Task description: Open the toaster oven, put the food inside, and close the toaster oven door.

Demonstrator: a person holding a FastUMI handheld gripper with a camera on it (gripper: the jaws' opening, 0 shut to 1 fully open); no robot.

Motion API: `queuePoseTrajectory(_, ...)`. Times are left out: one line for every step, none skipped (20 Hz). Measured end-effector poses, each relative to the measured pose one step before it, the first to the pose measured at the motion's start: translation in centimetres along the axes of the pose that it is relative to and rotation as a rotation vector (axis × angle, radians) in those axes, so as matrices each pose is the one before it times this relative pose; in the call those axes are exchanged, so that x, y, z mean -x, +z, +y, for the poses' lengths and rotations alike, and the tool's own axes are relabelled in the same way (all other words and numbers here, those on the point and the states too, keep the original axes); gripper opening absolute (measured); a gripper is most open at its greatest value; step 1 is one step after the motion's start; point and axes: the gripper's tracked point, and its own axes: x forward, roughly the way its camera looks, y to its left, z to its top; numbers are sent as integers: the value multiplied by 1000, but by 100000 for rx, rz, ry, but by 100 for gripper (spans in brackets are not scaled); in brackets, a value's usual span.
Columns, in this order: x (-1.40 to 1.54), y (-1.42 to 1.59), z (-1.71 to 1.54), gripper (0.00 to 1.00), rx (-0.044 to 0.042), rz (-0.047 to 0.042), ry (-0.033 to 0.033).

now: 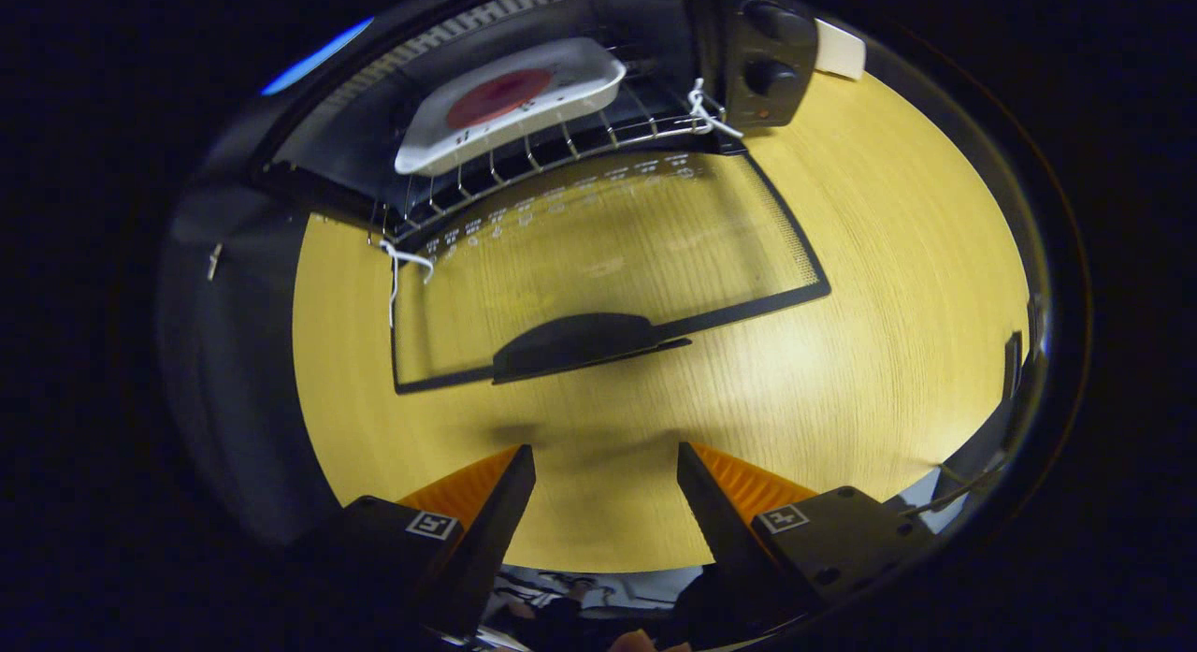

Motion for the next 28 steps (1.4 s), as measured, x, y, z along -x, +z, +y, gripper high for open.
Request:
queuePoseTrajectory(-441, 77, -206, 100, 2032, -1676, -1640)
queuePoseTrajectory(-339, 95, -122, 100, 1167, -1347, -1148)
queuePoseTrajectory(-261, 109, 52, 100, 579, -866, -575)
queuePoseTrajectory(-257, 104, 96, 100, 281, -473, -452)
queuePoseTrajectory(-74, 483, 65, 99, -109, -1023, -904)
queuePoseTrajectory(-186, 268, 321, 99, -187, -757, 479)
queuePoseTrajectory(-97, 287, -36, 99, -3, -212, -1129)
queuePoseTrajectory(-148, 337, 54, 99, -189, -497, -848)
queuePoseTrajectory(-140, 358, 64, 99, 212, -682, -755)
queuePoseTrajectory(-18, 349, 115, 99, 633, -844, -851)
queuePoseTrajectory(-98, 363, 55, 99, 1294, -1099, -981)
queuePoseTrajectory(-149, 441, 38, 99, 2141, -1692, -894)
queuePoseTrajectory(3, 511, -17, 99, 2547, -2280, -556)
queuePoseTrajectory(-238, 567, 48, 100, 2551, -2456, -448)
queuePoseTrajectory(-94, 481, -221, 100, 2115, -1712, -1226)
queuePoseTrajectory(-198, 249, -173, 100, 992, -912, -907)
queuePoseTrajectory(41, 65, 42, 99, 526, -253, -314)
queuePoseTrajectory(-47, 24, -27, 99, 1153, -631, 119)
queuePoseTrajectory(74, -5, -36, 99, 722, -789, 417)
queuePoseTrajectory(235, 107, 11, 99, -262, -1272, 480)
queuePoseTrajectory(196, 48, 19, 99, -155, -1596, 288)
queuePoseTrajectory(322, 43, -44, 99, 84, -1857, 59)
queuePoseTrajectory(285, 94, 0, 99, 176, -1759, 112)
queuePoseTrajectory(332, 43, 16, 99, 15, -1766, 223)
queuePoseTrajectory(317, 97, 46, 99, -174, -1559, 422)
queuePoseTrajectory(364, 106, -34, 99, 137, -1415, 519)
queuePoseTrajectory(294, 111, 15, 99, -10, -1483, 640)
queuePoseTrajectory(319, 140, -15, 99, 207, -1322, 659)
